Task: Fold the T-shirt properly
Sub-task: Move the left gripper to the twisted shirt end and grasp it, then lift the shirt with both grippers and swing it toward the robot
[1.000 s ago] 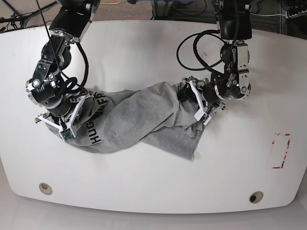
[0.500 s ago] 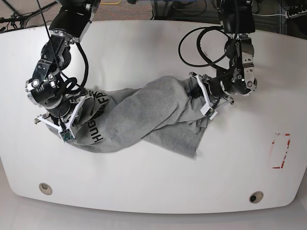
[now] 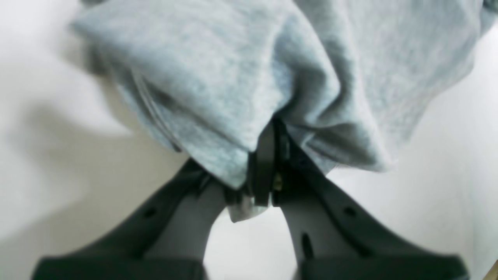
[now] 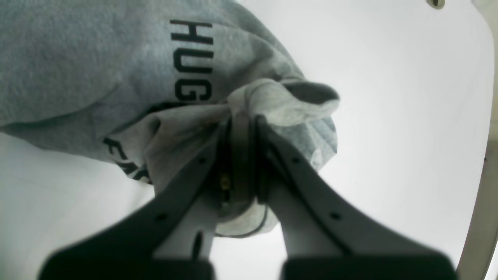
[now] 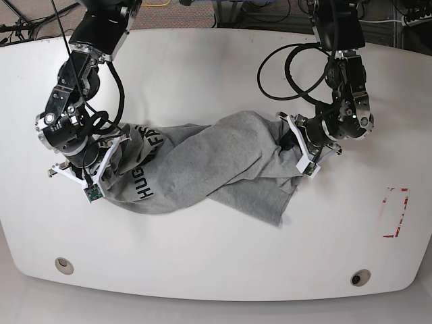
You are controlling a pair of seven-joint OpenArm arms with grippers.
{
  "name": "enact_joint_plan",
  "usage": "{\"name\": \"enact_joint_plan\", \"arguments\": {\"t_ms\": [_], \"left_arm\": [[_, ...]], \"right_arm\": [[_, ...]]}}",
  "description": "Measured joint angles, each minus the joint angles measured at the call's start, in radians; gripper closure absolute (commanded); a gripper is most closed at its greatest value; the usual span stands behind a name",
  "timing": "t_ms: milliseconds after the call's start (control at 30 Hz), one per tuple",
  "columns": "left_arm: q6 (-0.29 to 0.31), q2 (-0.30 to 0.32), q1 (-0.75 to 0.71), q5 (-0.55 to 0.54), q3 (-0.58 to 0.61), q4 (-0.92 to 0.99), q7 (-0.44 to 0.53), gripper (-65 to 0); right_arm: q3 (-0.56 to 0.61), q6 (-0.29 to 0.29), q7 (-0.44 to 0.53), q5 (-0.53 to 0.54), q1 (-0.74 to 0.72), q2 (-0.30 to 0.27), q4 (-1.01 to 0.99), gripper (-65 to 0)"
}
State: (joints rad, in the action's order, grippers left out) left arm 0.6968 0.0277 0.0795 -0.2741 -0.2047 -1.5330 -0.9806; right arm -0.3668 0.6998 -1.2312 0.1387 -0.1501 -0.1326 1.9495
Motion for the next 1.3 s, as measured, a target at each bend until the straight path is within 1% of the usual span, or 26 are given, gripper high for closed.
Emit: {"name": "enact_joint_plan", "arguments": {"t_ms": [133, 367, 567, 767, 900, 1100, 1200, 1300], "left_arm": [[0.000, -0.002, 0.007, -0.019, -0.040, -0.055, -0.017, 0.0], [0.000, 0.011, 0.032, -0.055, -0.072, -0.123, -0.024, -0.1], [0.001, 0.029, 0.069, -0.098, -0.061, -0.183, -0.044, -0.2], [0.000, 0.043, 0.117, -0.105, -0.053, -0.205, -0.056, -0.8], [0.000, 0.042, 0.181, -0.082, -0.041, -0.203, -0.124, -0.8], [0.000, 0.040, 0.262, -0.095, -0.036, -0.204, -0.122, -0.7], [0.003, 0.040, 0.314, -0.081, -0.030, -0.200, -0.169, -0.7], [0.003, 0.042, 0.354, -0.079, -0.036, -0.200, -0.171, -0.7]], "right_arm": [[-0.001, 0.000, -0.002, -0.001, -0.012, 0.000, 0.000, -0.2], [-0.001, 0.000, -0.012, -0.001, -0.034, 0.000, 0.000, -0.1], [-0.014, 0.000, -0.022, 0.000, -0.093, -0.006, -0.003, -0.1], [-0.023, 0.000, -0.018, -0.001, -0.126, -0.018, -0.016, -0.2], [-0.037, 0.000, -0.013, -0.008, -0.171, -0.035, -0.060, -0.2], [-0.047, 0.000, 0.000, -0.004, -0.218, -0.051, -0.067, -0.2], [-0.051, 0.000, -0.013, -0.007, -0.245, -0.048, -0.074, -0.2], [-0.051, 0.000, -0.007, -0.003, -0.270, -0.048, -0.076, -0.2]]}}
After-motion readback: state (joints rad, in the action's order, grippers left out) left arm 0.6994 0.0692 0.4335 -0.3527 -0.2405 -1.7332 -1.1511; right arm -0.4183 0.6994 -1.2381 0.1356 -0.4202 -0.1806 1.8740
